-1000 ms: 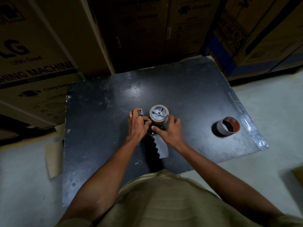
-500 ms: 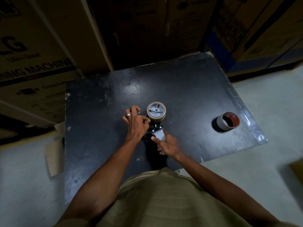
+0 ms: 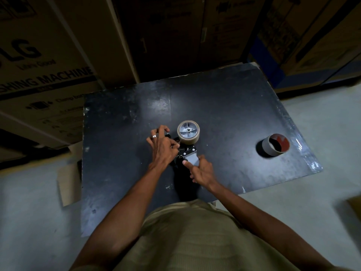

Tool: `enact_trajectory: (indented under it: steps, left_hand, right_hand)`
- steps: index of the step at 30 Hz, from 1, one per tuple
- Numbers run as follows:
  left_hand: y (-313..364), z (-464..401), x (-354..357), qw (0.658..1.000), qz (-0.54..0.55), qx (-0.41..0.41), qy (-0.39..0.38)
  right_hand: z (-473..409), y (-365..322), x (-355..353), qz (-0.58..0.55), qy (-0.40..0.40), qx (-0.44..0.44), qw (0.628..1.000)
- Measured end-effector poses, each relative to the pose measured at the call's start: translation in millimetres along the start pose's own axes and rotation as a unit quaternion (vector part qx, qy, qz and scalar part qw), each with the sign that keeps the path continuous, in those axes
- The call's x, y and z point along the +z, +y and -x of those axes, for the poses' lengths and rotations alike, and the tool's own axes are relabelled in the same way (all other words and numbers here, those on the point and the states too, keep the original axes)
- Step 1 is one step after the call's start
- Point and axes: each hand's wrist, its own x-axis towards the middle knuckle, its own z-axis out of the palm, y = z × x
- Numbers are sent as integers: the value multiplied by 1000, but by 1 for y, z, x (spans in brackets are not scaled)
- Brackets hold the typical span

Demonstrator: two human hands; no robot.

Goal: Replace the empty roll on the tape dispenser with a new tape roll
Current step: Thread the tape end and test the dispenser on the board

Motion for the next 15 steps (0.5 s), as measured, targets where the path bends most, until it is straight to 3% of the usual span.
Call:
enact_trajectory:
  steps: [15]
  left_hand:
    - [-19,27,-3,1000,-4,6,29]
  right_hand:
    - [-4,-2,2,-12,-3,-12,1000]
